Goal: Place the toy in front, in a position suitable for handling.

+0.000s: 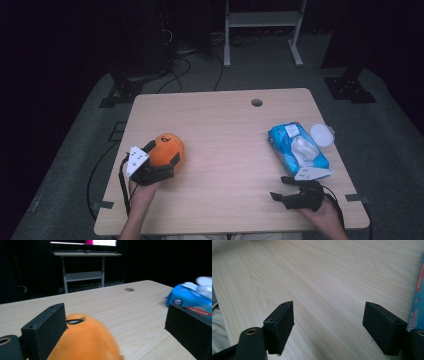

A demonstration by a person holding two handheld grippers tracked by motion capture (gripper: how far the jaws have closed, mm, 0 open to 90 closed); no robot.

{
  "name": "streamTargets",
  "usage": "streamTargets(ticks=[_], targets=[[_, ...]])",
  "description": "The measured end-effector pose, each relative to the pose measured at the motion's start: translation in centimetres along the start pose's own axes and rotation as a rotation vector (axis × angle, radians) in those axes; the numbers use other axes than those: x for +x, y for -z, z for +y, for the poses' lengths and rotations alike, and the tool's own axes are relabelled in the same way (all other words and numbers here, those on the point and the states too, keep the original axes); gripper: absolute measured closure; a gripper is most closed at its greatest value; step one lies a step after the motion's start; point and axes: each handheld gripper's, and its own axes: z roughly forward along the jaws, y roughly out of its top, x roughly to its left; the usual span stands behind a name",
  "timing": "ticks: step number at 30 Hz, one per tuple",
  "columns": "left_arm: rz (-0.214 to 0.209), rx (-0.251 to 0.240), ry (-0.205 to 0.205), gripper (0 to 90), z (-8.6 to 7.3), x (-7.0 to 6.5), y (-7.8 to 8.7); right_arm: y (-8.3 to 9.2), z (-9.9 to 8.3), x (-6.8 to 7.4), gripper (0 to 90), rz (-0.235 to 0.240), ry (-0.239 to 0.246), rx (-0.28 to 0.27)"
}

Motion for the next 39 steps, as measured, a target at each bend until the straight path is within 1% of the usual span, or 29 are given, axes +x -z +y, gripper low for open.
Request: streamTargets(ticks=[1, 2, 3, 4, 6, 7, 8, 9, 10, 11, 12, 13, 14, 15, 16, 17, 18, 20, 23, 24, 25, 26, 28, 34, 35, 36, 37, 38, 39], targets=[[0.034, 0.018, 0.001, 3.4, -0.2, 0.6, 0.1, 0.0, 0.0, 0.0, 24.0, -0.001, -0.003, -0.001], [0.054, 0.029, 0.003, 3.4, -0.4, 0.9, 0.2, 0.0, 0.0, 0.0, 24.0, -0.001, -0.004, 0.0], [0.064, 0.033, 0.011, 3.4, -0.5, 1.1, 0.2, 0.0, 0.0, 0.0, 24.0, -0.001, -0.005, 0.0], [0.064, 0.033, 0.011, 3.4, -0.5, 1.1, 0.2, 0.0, 0.0, 0.0, 24.0, -0.002, -0.003, 0.0], [0.092, 0.055, 0.006, 3.4, -0.9, 1.6, 0.1, 0.0, 0.0, 0.1, 24.0, -0.002, -0.002, 0.003], [0.092, 0.055, 0.006, 3.4, -0.9, 1.6, 0.1, -0.1, 0.0, 0.2, 24.0, -0.002, 0.002, 0.005], [0.095, 0.064, 0.006, 3.4, -1.1, 1.8, 0.0, -0.1, 0.0, 0.2, 24.0, -0.002, 0.002, 0.005], [0.094, 0.087, 0.007, 3.4, -1.4, 2.0, -0.2, 0.0, 0.0, 0.3, 24.0, -0.003, 0.009, 0.01], [0.094, 0.087, 0.007, 3.4, -1.4, 2.0, -0.2, 0.0, 0.0, 0.3, 24.0, -0.003, 0.009, 0.01], [0.096, 0.104, -0.001, 3.4, -1.6, 2.1, -0.4, -0.1, 0.0, 0.3, 24.0, -0.001, 0.01, 0.01], [0.114, 0.148, -0.01, 3.5, -2.2, 2.2, -0.9, -0.1, 0.0, 0.3, 24.0, -0.001, 0.011, 0.011], [0.114, 0.148, -0.01, 3.5, -2.2, 2.2, -0.9, -0.1, 0.0, 0.3, 24.0, 0.001, 0.011, 0.01], [0.121, 0.211, -0.003, 3.6, -3.0, 2.6, -1.6, -0.2, 0.0, 0.2, 24.0, 0.002, 0.009, 0.012], [0.132, 0.234, -0.012, 3.6, -3.4, 2.8, -1.9, -0.2, 0.0, 0.2, 24.0, 0.002, 0.008, 0.015], [0.13, 0.235, -0.009, 3.5, -3.7, 3.0, -2.1, -0.2, -0.1, 0.2, 24.0, 0.002, 0.006, 0.016], [0.115, 0.219, 0.014, 3.5, -3.9, 3.3, -2.2, -0.2, -0.1, 0.2, 24.0, 0.003, 0.005, 0.016], [0.116, 0.218, 0.028, 3.5, -3.9, 3.5, -2.2, -0.2, -0.1, 0.2, 24.0, 0.005, 0.007, 0.018], [0.115, 0.224, 0.034, 3.7, -3.8, 3.6, -2.1, -0.3, 0.0, 0.3, 24.0, 0.004, 0.007, 0.022], [0.108, 0.244, 0.021, 7.1, -3.7, 3.3, -2.0, -0.6, -0.1, 0.4, 24.0, 0.003, 0.012, 0.031], [0.108, 0.244, 0.021, 10.7, -3.7, 3.3, -2.0, -0.6, -0.1, 0.4, 24.0, 0.003, 0.012, 0.031], [0.108, 0.265, 0.002, 14.0, -3.5, 3.2, -2.0, -0.6, -0.1, 0.5, 24.0, -0.001, 0.02, 0.036], [0.109, 0.276, -0.005, 16.3, -3.3, 3.1, -2.0, -0.6, -0.1, 0.5, 24.2, -0.001, 0.022, 0.038], [0.112, 0.285, -0.019, 22.9, -3.2, 3.0, -2.0, -0.6, -0.1, 0.6, 24.4, 0.0, 0.024, 0.037], [0.113, 0.283, -0.042, 37.0, -3.0, 2.7, -2.0, -0.4, -0.1, 0.4, 24.4, -0.001, 0.016, 0.028], [0.126, 0.264, 0.001, 38.6, -2.9, 2.9, -1.9, -0.4, 0.0, 0.4, 24.4, 0.0, 0.017, 0.025], [0.126, 0.256, 0.024, 39.9, -2.8, 3.1, -1.8, -0.4, 0.0, 0.4, 24.4, 0.0, 0.02, 0.025], [0.126, 0.256, 0.024, 41.6, -2.8, 3.1, -1.8, -0.4, 0.0, 0.4, 24.4, 0.0, 0.02, 0.025], [0.131, 0.245, 0.047, 43.2, -2.8, 3.2, -1.7, -0.4, 0.0, 0.4, 24.4, 0.001, 0.022, 0.023], [0.127, 0.232, 0.092, 44.4, -2.8, 3.6, -1.6, -0.3, 0.0, 0.5, 24.4, 0.002, 0.023, 0.023]])
